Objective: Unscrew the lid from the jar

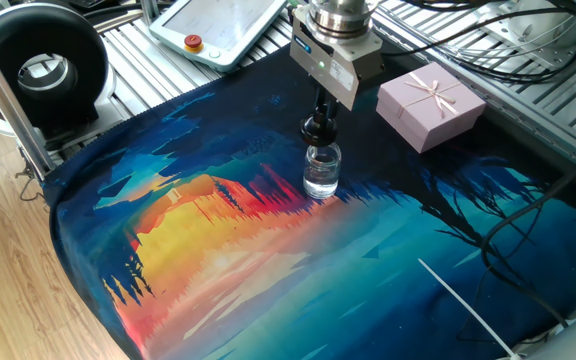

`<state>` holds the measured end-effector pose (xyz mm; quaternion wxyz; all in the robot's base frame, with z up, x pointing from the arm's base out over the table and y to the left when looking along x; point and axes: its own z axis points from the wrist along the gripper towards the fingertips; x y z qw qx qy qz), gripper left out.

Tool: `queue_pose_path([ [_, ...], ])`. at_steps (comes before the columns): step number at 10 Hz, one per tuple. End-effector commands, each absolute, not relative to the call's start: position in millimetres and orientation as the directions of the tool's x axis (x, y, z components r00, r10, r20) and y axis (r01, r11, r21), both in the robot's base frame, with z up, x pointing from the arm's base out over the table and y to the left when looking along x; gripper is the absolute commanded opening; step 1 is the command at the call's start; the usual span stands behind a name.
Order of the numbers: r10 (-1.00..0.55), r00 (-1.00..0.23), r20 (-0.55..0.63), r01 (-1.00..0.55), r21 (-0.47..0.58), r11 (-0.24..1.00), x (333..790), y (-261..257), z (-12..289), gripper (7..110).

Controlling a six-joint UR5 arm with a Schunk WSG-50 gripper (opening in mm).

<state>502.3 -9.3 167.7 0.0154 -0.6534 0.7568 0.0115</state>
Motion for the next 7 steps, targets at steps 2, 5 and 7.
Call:
queue_pose_path([
  [2,-0.918,-0.397,0.011,-0.917,0.046,0.397,490.3,-17.3,164.2,7],
  [5,-0.809,-0.588,0.02,-0.801,0.125,0.585,476.0,-3.5,160.2,7],
  [7,-0.769,-0.637,0.05,-0.765,0.085,0.639,485.1,-8.3,164.4,7],
])
